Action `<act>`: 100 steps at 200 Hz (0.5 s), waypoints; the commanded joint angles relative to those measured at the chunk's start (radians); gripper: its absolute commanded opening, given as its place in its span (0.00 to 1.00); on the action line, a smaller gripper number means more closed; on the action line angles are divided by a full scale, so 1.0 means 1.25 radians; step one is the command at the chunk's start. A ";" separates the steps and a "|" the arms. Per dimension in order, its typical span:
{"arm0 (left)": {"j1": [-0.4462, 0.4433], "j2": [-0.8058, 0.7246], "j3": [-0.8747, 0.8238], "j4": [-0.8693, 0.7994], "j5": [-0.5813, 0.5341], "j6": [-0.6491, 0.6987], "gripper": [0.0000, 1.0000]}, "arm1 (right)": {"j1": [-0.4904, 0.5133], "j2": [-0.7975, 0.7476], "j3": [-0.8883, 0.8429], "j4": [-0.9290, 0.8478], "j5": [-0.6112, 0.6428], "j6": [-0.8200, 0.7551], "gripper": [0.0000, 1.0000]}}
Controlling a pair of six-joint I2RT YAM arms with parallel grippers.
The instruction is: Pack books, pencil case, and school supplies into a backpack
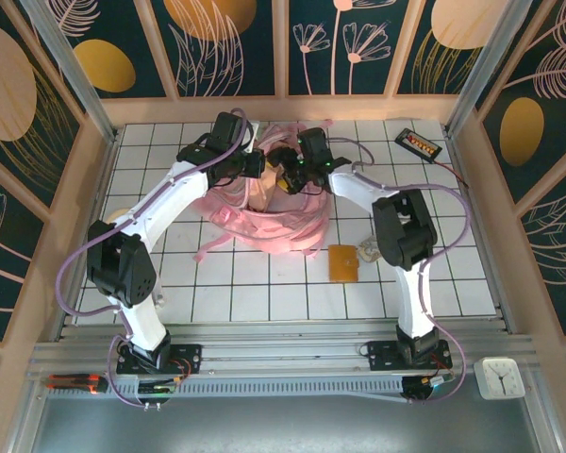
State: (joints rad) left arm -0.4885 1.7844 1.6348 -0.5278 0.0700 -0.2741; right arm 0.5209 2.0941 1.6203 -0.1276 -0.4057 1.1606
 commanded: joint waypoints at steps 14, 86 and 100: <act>-0.007 -0.033 0.001 0.116 -0.032 0.025 0.00 | 0.007 -0.141 -0.015 -0.198 0.054 -0.129 0.75; -0.007 -0.052 -0.056 0.135 0.004 0.040 0.00 | -0.134 -0.446 -0.324 -0.583 0.199 -0.379 0.99; -0.006 -0.069 -0.066 0.137 0.008 0.040 0.00 | -0.189 -0.511 -0.423 -0.588 0.212 -0.392 0.99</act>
State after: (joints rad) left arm -0.4957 1.7695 1.5642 -0.4740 0.0490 -0.2474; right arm 0.3885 1.5482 1.2839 -0.6647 -0.2249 0.7834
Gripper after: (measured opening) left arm 0.103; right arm 0.991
